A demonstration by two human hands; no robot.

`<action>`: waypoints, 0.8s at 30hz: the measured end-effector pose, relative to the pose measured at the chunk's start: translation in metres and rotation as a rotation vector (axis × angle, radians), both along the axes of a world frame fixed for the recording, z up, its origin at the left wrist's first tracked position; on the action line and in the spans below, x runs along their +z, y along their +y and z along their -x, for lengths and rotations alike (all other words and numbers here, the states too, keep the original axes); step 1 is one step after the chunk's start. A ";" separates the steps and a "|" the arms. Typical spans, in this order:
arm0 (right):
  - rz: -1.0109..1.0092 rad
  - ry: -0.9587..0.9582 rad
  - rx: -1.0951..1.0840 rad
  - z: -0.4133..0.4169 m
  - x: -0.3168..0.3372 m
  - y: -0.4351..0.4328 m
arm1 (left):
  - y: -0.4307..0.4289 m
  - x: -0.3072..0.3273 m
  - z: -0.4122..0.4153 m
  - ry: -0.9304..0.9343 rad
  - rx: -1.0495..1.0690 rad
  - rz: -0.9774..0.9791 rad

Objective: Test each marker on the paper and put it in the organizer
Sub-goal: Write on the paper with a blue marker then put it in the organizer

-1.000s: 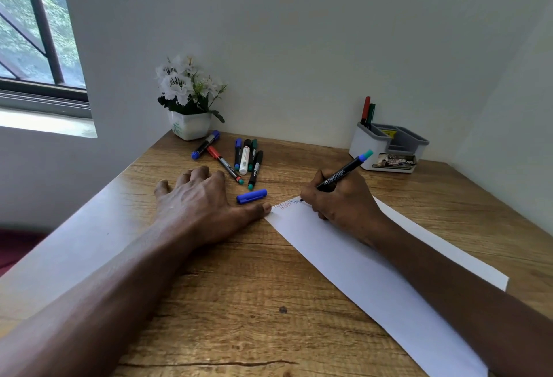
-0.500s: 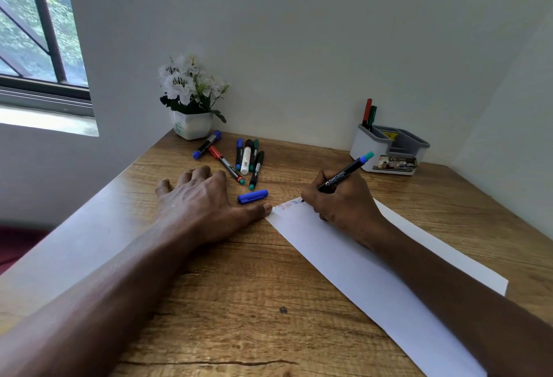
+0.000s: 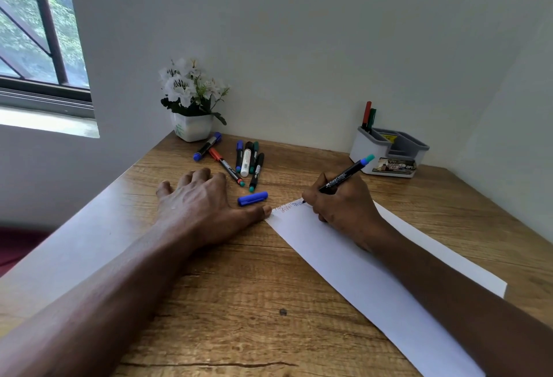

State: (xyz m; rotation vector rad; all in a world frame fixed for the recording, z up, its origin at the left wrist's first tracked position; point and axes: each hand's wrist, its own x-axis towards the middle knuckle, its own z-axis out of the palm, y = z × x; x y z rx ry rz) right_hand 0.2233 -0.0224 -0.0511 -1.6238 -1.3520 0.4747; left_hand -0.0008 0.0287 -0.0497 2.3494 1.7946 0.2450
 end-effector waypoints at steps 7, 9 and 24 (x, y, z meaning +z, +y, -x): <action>0.016 0.086 -0.016 -0.002 0.000 0.001 | 0.001 -0.001 0.000 0.006 0.004 -0.006; 0.011 0.030 -0.013 -0.001 -0.001 0.002 | 0.001 -0.001 0.000 0.005 0.004 -0.008; 0.015 0.016 -0.055 -0.001 0.000 0.002 | 0.000 0.000 0.000 -0.017 0.013 -0.007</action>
